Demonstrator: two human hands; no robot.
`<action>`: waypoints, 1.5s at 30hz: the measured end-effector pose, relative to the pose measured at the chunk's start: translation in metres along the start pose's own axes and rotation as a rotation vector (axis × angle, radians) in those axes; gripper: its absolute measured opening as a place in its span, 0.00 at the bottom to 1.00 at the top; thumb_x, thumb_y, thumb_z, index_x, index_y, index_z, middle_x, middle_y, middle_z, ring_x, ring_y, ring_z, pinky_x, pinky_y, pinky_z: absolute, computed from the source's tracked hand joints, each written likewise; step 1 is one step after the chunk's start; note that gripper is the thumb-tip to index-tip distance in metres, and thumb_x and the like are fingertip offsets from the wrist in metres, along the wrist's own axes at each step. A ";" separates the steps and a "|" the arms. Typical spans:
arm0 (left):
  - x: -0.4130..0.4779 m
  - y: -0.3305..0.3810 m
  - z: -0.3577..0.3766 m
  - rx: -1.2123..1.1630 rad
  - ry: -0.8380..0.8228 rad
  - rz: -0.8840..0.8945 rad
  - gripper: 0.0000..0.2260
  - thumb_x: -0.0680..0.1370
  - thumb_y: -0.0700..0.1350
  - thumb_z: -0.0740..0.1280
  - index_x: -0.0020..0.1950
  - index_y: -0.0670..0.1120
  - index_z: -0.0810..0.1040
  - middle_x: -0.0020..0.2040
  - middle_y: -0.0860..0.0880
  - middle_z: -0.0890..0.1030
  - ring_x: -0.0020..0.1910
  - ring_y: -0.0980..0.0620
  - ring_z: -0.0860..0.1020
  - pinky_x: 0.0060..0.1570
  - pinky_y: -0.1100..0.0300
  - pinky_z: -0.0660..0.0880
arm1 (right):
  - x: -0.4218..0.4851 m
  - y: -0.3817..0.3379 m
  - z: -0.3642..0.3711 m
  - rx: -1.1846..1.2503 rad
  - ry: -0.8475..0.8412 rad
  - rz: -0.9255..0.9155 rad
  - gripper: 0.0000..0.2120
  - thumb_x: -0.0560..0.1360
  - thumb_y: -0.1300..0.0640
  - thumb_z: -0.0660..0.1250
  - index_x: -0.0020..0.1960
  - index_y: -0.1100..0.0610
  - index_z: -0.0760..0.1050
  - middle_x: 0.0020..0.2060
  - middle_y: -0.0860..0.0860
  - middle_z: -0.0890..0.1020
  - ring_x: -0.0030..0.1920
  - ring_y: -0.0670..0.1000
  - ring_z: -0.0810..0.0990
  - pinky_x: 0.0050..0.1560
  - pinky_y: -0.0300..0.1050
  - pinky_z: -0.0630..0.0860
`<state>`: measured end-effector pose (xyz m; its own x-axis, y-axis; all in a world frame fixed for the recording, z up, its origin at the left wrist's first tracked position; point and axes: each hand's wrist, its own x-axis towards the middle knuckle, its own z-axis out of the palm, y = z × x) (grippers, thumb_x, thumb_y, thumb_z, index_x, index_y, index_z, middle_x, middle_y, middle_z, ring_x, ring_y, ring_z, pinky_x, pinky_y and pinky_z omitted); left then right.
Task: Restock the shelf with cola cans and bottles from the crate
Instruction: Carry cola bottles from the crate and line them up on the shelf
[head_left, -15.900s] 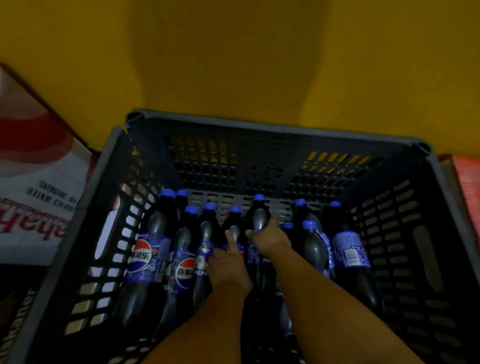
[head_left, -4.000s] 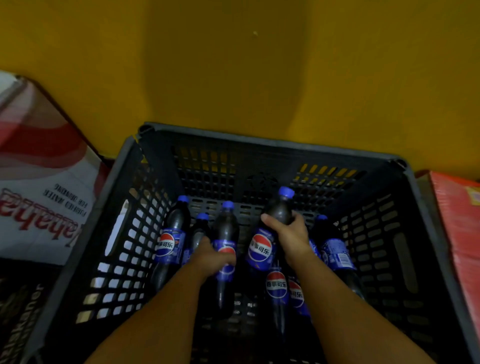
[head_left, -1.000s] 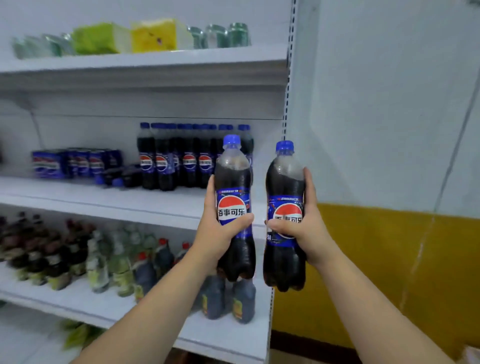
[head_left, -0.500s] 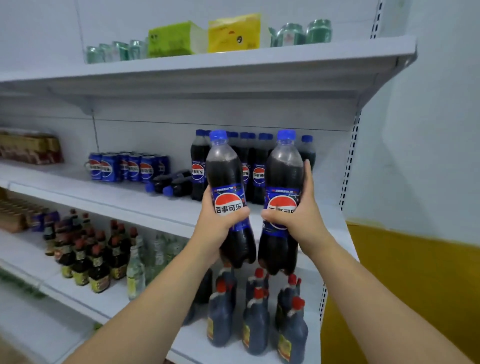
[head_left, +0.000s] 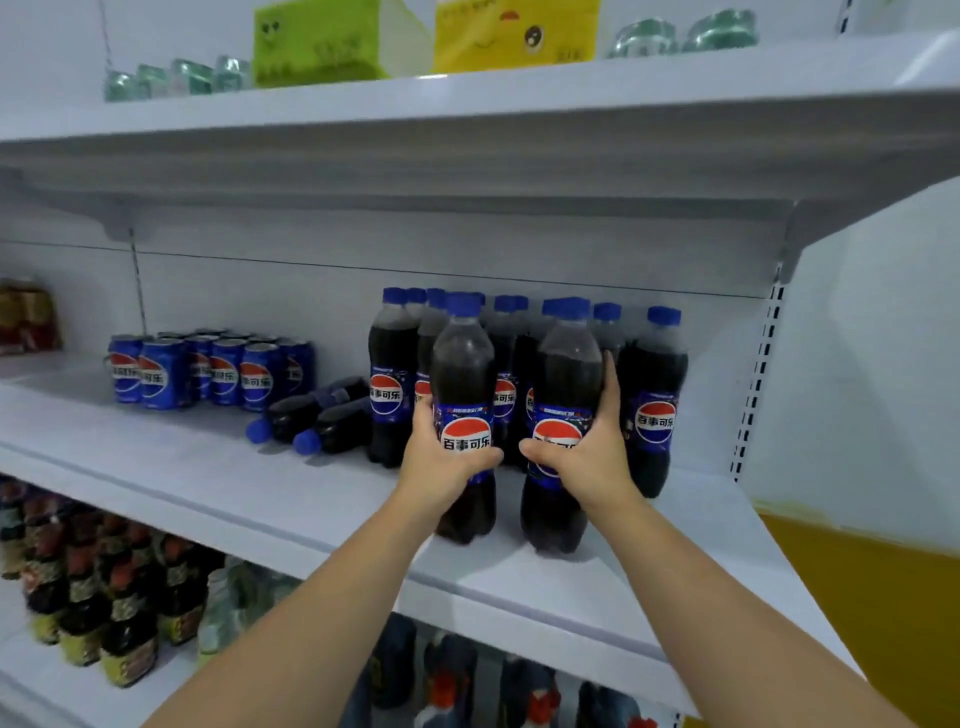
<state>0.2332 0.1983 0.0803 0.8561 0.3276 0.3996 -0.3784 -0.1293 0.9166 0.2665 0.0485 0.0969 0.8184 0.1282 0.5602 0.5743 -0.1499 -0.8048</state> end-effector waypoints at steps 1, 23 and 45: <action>0.008 -0.005 0.000 -0.007 -0.017 -0.002 0.35 0.66 0.31 0.75 0.64 0.52 0.62 0.49 0.57 0.75 0.47 0.61 0.76 0.40 0.70 0.72 | 0.002 0.003 0.004 -0.023 0.009 0.000 0.56 0.63 0.68 0.76 0.75 0.42 0.44 0.71 0.48 0.65 0.65 0.48 0.70 0.64 0.48 0.69; 0.063 -0.042 -0.017 0.774 -0.303 0.032 0.29 0.71 0.60 0.69 0.65 0.47 0.66 0.62 0.47 0.75 0.59 0.45 0.75 0.55 0.50 0.75 | 0.016 0.040 0.016 -0.113 -0.016 0.227 0.45 0.68 0.60 0.75 0.74 0.44 0.50 0.60 0.40 0.73 0.60 0.42 0.73 0.57 0.38 0.70; 0.054 -0.056 0.008 0.842 -0.137 0.041 0.35 0.75 0.50 0.68 0.76 0.46 0.52 0.66 0.40 0.68 0.61 0.40 0.73 0.56 0.51 0.72 | 0.013 0.061 0.019 -0.428 -0.050 0.257 0.47 0.67 0.62 0.75 0.76 0.50 0.51 0.67 0.49 0.72 0.66 0.50 0.71 0.60 0.37 0.66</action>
<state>0.3038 0.2154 0.0505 0.9030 0.1987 0.3809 -0.0685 -0.8088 0.5841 0.3120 0.0594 0.0511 0.9384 0.0799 0.3361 0.3196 -0.5699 -0.7570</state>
